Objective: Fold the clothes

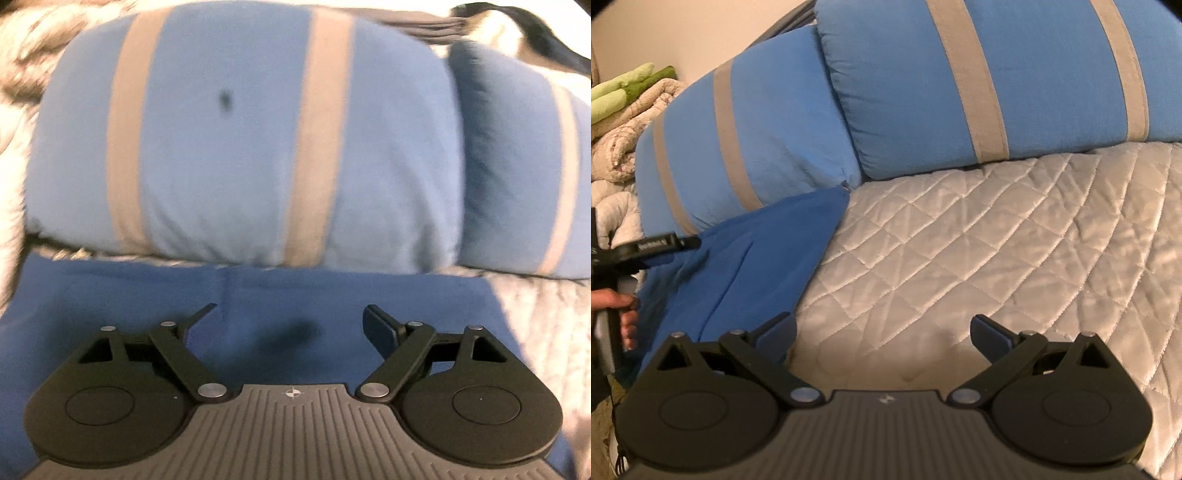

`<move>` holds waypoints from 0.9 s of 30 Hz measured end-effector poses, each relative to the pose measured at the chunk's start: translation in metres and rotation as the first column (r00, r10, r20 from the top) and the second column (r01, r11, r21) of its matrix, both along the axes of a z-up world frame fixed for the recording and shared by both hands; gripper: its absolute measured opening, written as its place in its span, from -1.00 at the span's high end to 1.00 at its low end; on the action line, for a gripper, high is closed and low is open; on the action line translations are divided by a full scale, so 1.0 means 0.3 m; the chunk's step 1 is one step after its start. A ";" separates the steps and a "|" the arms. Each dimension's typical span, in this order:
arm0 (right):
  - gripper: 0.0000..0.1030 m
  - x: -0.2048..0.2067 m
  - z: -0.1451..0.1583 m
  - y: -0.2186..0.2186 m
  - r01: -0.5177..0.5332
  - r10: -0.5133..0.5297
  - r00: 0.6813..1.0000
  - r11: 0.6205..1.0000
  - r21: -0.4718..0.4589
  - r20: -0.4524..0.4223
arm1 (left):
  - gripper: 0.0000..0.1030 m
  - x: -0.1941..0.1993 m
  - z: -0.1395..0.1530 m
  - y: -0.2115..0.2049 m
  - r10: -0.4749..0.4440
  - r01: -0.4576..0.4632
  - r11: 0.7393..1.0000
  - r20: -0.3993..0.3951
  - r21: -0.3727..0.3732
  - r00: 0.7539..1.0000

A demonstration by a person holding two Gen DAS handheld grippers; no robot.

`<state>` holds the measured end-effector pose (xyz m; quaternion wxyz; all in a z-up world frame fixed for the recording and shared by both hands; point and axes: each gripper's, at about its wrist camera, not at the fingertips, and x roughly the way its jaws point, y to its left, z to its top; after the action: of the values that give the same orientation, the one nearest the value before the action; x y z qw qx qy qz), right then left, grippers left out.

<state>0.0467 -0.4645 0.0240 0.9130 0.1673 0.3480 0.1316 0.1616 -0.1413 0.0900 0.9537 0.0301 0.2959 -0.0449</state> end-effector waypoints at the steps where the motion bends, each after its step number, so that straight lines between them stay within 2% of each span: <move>1: -1.00 -0.001 0.000 -0.003 0.003 -0.003 1.000 1.000 0.001 -0.001 | -0.63 -0.008 0.004 -0.040 -0.022 0.022 1.000 0.013 0.009 1.000; 6: -1.00 -0.005 0.004 -0.006 -0.002 0.002 1.000 1.000 -0.001 0.007 | -0.63 -0.041 -0.026 -0.178 -0.074 0.073 0.997 0.026 0.026 0.997; 10: -1.00 -0.004 0.005 0.000 -0.015 0.015 1.000 1.000 -0.006 0.010 | -0.63 -0.024 -0.119 -0.218 -0.069 0.069 0.998 0.009 0.002 0.998; 13: -1.00 -0.007 0.011 0.007 -0.020 0.021 1.000 1.000 -0.020 0.020 | -0.67 -0.007 -0.195 -0.247 -0.092 0.091 0.994 0.015 0.064 0.996; 17: -1.00 -0.010 0.021 0.019 -0.031 0.033 0.999 0.999 -0.032 0.033 | -0.76 0.038 -0.236 -0.248 -0.101 0.102 0.992 -0.019 0.072 0.995; 22: -1.00 -0.006 0.028 0.042 -0.130 0.129 0.991 0.991 0.044 0.037 | -0.80 0.049 -0.253 -0.272 -0.104 0.107 0.987 -0.028 0.121 0.994; 24: -0.99 -0.006 0.028 0.058 -0.193 0.191 0.981 0.977 0.091 0.034 | -0.80 0.051 -0.252 -0.265 -0.105 0.107 0.988 -0.028 0.111 0.994; 26: -0.80 -0.003 0.023 0.075 -0.245 0.244 0.969 0.961 0.125 0.023 | -0.80 0.038 -0.246 -0.260 -0.105 0.108 0.989 -0.027 0.106 0.994; 27: -0.53 0.000 0.016 0.089 -0.262 0.263 0.965 0.956 0.131 0.005 | -0.80 0.033 -0.244 -0.258 -0.105 0.108 0.989 -0.026 0.103 0.994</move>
<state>0.0466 -0.4379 0.0289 0.8723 0.1799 0.3634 0.2731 0.1716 -0.2188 0.0169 0.9440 0.0952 0.3056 -0.0805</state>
